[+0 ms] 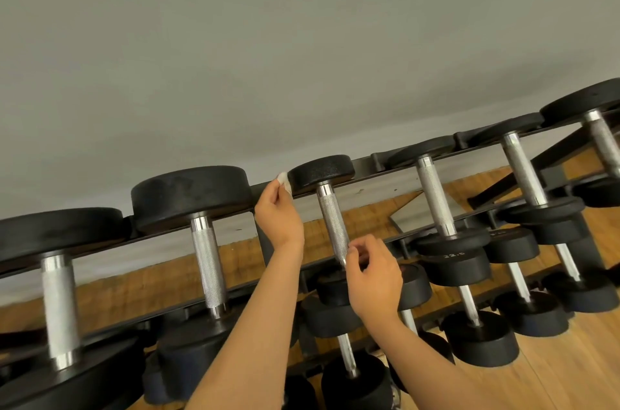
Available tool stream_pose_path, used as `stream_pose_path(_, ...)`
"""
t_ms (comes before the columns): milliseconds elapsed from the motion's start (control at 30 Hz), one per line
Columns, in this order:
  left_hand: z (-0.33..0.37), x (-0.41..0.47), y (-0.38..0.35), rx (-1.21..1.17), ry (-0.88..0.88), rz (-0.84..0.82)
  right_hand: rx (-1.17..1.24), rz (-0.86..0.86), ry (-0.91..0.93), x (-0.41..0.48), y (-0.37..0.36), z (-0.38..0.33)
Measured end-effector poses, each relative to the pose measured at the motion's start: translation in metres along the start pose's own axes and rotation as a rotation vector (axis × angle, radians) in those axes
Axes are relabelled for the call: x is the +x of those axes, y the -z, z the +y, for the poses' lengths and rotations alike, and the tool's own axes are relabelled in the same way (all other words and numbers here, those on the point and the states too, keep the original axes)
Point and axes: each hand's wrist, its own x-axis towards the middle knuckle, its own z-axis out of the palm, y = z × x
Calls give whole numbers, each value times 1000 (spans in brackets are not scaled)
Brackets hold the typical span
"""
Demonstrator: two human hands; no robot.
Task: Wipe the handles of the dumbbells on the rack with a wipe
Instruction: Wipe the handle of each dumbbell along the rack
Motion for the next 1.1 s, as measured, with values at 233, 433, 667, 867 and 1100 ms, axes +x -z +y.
stream_pose_path(233, 13, -8, 5, 160, -350, -129, 4, 3, -6, 0, -2, 1)
stream_pose_path(433, 24, -22, 9, 291, -570, -277, 13, 10, -14, 0, -1, 0)
stream_pose_path(667, 40, 0, -5, 324, -606, -378, 20, 4, -22, 0, 0, 0)
stream_pose_path(867, 33, -3, -8, 413, -701, -418, 3, 12, -23, 1, -1, -1)
stream_pose_path(1100, 47, -5, -14, 379, -636, -504, -7, -4, -18, 1, 2, -3)
